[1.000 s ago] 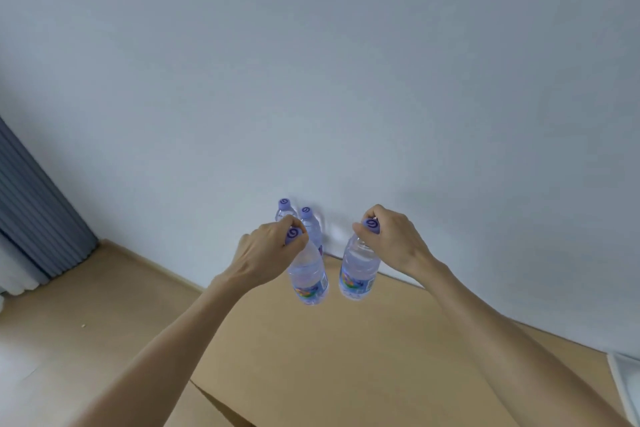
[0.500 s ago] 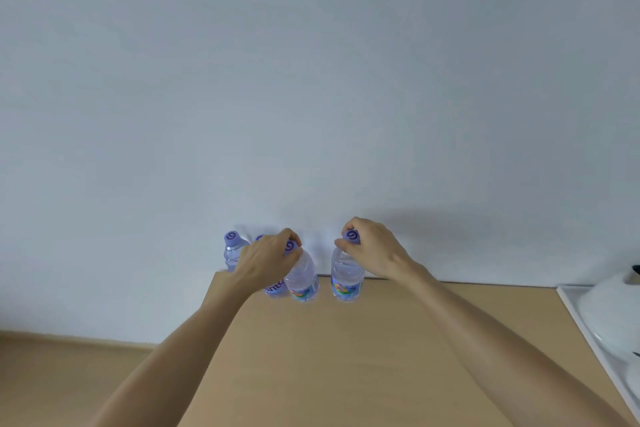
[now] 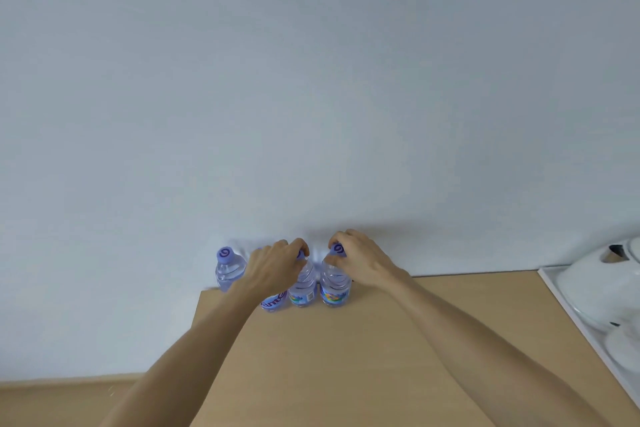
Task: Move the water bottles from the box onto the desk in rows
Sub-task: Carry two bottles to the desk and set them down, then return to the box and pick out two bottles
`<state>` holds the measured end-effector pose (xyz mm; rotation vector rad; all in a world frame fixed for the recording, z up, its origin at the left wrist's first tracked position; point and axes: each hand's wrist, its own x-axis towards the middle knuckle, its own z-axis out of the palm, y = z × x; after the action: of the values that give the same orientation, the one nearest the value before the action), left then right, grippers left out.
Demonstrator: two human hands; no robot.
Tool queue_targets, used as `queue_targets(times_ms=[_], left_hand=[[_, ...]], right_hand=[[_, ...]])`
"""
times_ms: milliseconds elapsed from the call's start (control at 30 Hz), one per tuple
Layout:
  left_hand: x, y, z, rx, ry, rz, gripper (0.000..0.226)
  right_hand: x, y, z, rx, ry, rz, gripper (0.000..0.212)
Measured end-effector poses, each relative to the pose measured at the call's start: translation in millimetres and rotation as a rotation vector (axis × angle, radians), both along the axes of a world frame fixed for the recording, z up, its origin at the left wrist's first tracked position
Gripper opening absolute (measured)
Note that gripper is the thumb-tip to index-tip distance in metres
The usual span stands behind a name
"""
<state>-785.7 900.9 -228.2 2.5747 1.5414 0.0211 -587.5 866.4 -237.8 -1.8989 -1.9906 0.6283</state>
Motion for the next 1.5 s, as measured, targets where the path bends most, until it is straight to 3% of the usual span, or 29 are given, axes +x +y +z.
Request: queue_targets(times_ms=[400,667,833,1100,1500], left_hand=[[-17.6,3.9,2.8,-0.084,-0.073,-0.058,0.036],[-5.6,-0.8,31.4,-0.26,-0.69,-0.066,0.011],[27.9,-14.7,68.7,-0.366,-0.886,-0.174,0.012],[103.5,-77.7,115.6,-0.486,-0.939,-0.453,0.008],[250.2,-247.8,177.9,-0.461,-0.885,-0.869,0.009]], right_hand=[[-5.4,-11.4,3.4,-0.067,0.044,-0.172,0.042],[21.3,-59.2,37.4,0.097,0.297,-0.425,0.019],[37.1,-107.4,78.6,0.236,0.427,-0.543,0.009],[81.4,-204.7,140.2,0.492,0.489,-0.717,0.005],[180.4,-425.8,198.0,0.737,0.345,-0.974,0.004]])
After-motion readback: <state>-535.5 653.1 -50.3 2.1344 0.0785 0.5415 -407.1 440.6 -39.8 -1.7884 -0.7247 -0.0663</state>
